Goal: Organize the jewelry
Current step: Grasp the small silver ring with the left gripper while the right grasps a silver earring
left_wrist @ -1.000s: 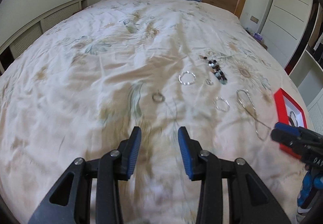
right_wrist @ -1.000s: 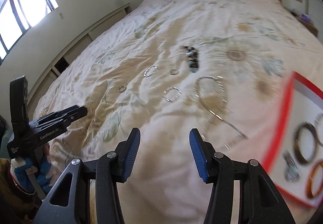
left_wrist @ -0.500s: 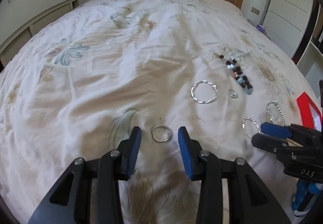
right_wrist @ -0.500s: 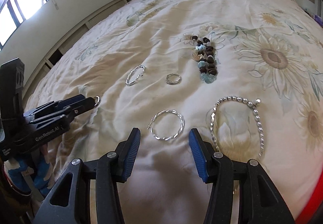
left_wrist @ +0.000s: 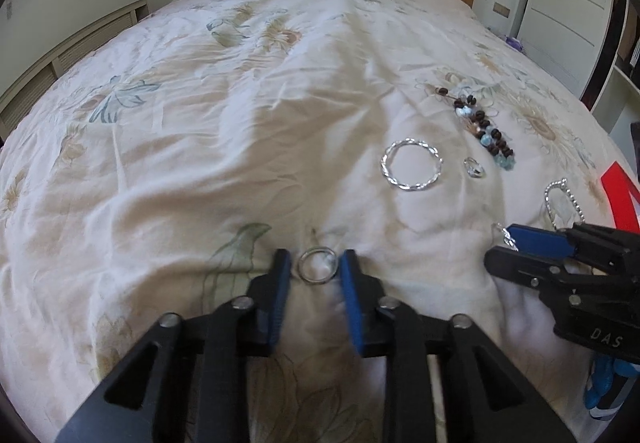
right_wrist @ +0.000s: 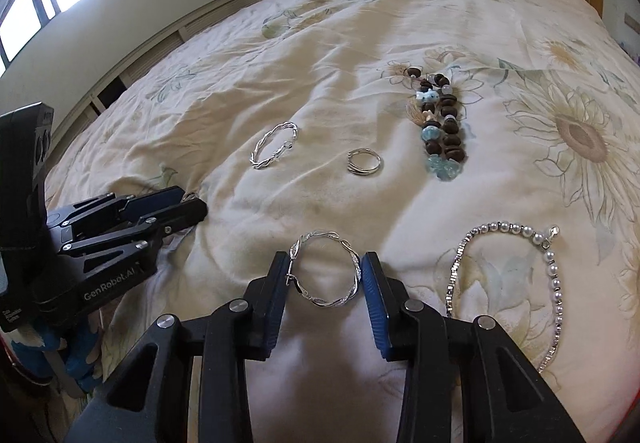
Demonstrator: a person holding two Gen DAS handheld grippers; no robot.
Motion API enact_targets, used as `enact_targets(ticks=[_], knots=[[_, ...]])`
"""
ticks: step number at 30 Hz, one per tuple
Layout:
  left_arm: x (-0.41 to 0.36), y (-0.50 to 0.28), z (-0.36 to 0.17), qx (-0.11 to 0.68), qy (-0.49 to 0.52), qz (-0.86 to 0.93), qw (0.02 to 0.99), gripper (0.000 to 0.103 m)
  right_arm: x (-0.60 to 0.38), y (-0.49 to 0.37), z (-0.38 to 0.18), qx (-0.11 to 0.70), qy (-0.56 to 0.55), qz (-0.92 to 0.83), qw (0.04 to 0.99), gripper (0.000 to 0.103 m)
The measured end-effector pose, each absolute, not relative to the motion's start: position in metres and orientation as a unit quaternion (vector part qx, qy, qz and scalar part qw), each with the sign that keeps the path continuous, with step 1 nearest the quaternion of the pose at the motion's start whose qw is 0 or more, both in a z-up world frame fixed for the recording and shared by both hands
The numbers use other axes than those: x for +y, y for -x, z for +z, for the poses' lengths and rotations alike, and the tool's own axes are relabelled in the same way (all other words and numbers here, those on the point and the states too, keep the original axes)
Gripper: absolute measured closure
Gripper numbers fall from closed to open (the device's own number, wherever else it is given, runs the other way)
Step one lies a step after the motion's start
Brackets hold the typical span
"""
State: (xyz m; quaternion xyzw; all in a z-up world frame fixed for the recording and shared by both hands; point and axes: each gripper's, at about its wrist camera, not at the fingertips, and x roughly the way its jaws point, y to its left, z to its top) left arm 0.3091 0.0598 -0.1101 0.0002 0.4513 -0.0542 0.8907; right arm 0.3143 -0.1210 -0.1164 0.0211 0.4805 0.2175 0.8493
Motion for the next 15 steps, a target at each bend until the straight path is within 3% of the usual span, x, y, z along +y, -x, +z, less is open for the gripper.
enact_targets(ticks=[1, 2, 3, 15], knots=[[0.06, -0.309, -0.109, 0.45, 0.001, -0.055, 0.891, 0.083, -0.121, -0.314, -0.116, 0.479, -0.021, 0.217, 0.85, 0.068], [0.06, -0.307, -0.108, 0.448, 0.0, -0.055, 0.892, 0.084, -0.121, -0.314, -0.115, 0.477, -0.021, 0.217, 0.851, 0.079], [0.06, -0.306, -0.107, 0.447, -0.003, -0.055, 0.893, 0.084, -0.121, -0.313, -0.115, 0.477, -0.022, 0.218, 0.851, 0.098], [0.057, -0.279, -0.074, 0.433, -0.004, -0.061, 0.899, 0.084, -0.129, -0.283, -0.086, 0.464, -0.042, 0.229, 0.855, 0.099]])
